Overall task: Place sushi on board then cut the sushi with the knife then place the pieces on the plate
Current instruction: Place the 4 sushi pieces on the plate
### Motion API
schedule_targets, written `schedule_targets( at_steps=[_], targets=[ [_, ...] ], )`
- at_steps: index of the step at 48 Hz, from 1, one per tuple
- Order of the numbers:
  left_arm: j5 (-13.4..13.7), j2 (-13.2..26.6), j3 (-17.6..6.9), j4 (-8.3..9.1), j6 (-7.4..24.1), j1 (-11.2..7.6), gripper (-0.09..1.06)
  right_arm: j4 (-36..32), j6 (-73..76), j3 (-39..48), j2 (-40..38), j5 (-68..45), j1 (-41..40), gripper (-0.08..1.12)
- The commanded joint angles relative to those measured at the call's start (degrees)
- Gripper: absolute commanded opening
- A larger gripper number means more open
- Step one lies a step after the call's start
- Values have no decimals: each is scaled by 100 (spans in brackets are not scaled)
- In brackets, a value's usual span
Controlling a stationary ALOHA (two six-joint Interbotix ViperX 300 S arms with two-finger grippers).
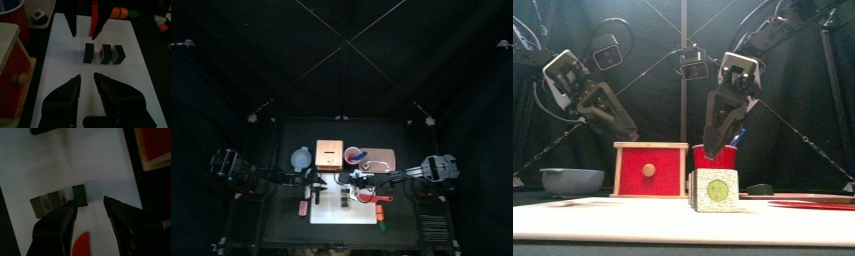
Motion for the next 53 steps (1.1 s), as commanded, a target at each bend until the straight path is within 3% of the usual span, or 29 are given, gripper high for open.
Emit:
schedule_targets(
  at_steps=[1,36,45,53],
  targets=[
    [-26,-44,-53,-9,9,9,70,9,0,-246,9,-44,53,82],
    [-26,-44,-9,-9,9,9,70,53,35,-404,554,-18,149,82],
    [-26,-44,-9,-9,9,9,70,53,53,-475,686,-9,185,79],
    [-26,-35,-9,0,9,9,70,53,70,-483,694,-9,185,69]
  ],
)
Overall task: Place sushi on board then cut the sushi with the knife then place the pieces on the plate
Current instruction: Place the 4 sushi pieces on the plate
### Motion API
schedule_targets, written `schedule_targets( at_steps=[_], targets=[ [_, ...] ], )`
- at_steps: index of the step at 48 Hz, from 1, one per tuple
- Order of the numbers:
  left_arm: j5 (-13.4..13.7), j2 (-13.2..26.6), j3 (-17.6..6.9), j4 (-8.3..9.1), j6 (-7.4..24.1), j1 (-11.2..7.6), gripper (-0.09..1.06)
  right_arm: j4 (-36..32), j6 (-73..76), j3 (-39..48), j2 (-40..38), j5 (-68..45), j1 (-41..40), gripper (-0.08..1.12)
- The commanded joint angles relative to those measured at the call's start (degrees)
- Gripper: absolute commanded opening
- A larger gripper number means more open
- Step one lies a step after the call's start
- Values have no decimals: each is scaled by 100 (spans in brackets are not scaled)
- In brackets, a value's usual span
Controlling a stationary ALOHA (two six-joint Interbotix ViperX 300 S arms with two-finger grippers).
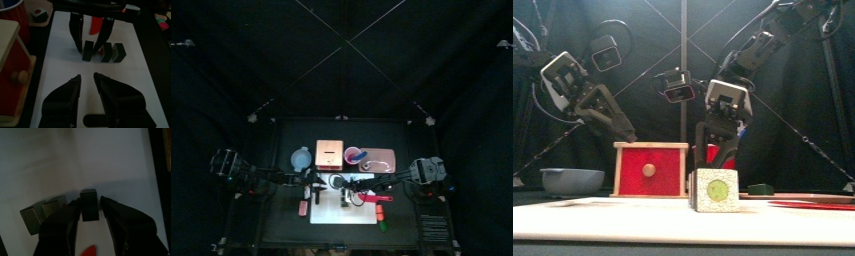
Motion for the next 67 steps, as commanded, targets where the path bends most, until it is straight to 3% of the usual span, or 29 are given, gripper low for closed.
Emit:
schedule_targets(
  at_steps=[1,8,25,47,67],
  targets=[
    [-18,-44,-44,-9,9,18,70,0,18,-123,-149,-18,0,67],
    [-18,-44,-44,-9,9,18,70,26,35,-53,-325,88,-18,59],
    [-18,-44,-44,-9,9,18,70,448,44,729,-1688,589,-439,59],
    [-18,-44,-53,0,0,26,70,422,26,2074,-3305,879,-1600,59],
    [-18,-35,-79,-9,0,26,70,-70,18,2566,-3437,624,-2848,60]
  ],
)
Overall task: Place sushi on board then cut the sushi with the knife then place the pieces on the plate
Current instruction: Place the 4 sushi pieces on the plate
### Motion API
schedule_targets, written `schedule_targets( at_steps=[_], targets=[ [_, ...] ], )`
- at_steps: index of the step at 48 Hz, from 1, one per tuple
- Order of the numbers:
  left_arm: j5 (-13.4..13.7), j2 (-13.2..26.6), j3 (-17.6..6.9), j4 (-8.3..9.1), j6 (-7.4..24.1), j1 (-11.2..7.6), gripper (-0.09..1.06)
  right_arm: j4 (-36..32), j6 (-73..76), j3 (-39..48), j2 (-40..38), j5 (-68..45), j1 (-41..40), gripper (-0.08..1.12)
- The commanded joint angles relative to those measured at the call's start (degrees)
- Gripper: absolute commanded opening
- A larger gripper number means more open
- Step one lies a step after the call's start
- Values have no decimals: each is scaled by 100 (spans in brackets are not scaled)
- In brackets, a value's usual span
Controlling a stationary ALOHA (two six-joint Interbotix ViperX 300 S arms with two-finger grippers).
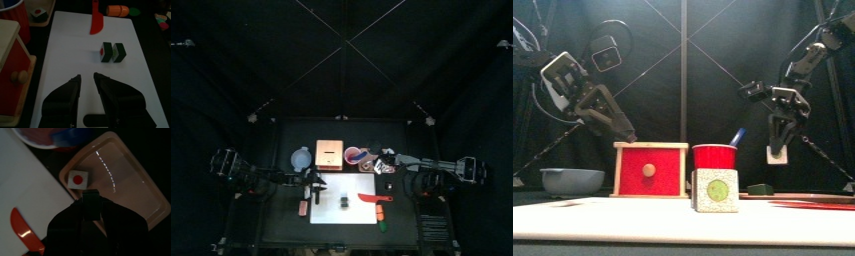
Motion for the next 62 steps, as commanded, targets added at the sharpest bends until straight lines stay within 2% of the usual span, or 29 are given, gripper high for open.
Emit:
schedule_targets(
  at_steps=[1,8,24,34,42,48,55,62],
  targets=[
    [-26,-35,-97,-9,0,18,70,-123,-9,9,44,-158,-220,60],
    [-26,-35,-97,-9,0,18,70,-158,0,26,246,-343,-281,62],
    [-26,-35,-79,0,0,9,70,-237,-9,35,642,-404,-281,83],
    [-26,-35,-79,-62,0,0,70,-105,0,-9,413,-378,-176,84],
    [-26,-35,-70,-158,0,0,70,211,0,-88,114,-396,466,84],
    [-26,-35,-88,-158,9,0,70,378,0,-220,88,-571,1099,84],
    [-26,-35,-97,-149,18,18,70,352,-18,-378,396,-967,1846,84],
    [-26,-35,-97,-158,9,9,70,378,0,-694,870,-1345,2268,84]
  ],
)
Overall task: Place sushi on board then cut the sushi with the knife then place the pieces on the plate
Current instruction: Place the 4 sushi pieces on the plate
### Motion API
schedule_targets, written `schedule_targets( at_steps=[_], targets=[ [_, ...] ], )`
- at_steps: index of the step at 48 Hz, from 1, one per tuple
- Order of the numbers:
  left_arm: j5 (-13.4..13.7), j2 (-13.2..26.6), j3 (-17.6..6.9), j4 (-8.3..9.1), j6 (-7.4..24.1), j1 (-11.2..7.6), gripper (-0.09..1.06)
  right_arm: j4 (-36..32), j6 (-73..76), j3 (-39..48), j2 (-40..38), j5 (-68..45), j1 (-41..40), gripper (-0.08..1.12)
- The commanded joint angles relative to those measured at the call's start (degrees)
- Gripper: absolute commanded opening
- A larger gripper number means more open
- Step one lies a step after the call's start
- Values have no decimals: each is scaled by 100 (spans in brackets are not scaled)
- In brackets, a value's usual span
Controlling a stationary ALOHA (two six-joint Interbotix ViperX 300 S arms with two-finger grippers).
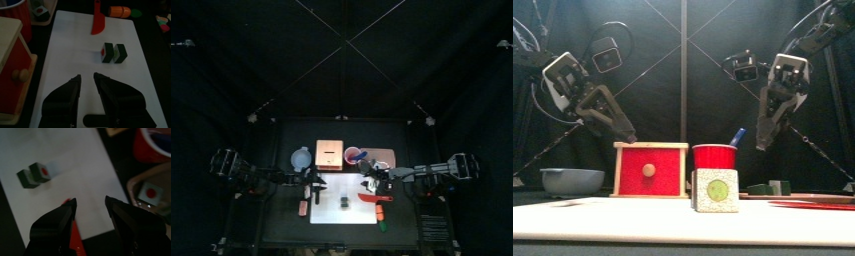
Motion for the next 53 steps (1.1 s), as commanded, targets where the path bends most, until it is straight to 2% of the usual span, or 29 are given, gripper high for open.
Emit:
schedule_targets(
  at_steps=[1,26,53],
  targets=[
    [-26,-35,-97,-18,0,18,70,35,18,-360,237,-272,246,84],
    [-26,-35,-70,-18,0,-18,70,-97,-9,-1573,1591,-360,817,84],
    [-26,-26,-70,-18,9,-18,70,-97,9,-1969,2162,-193,1002,84]
  ],
)
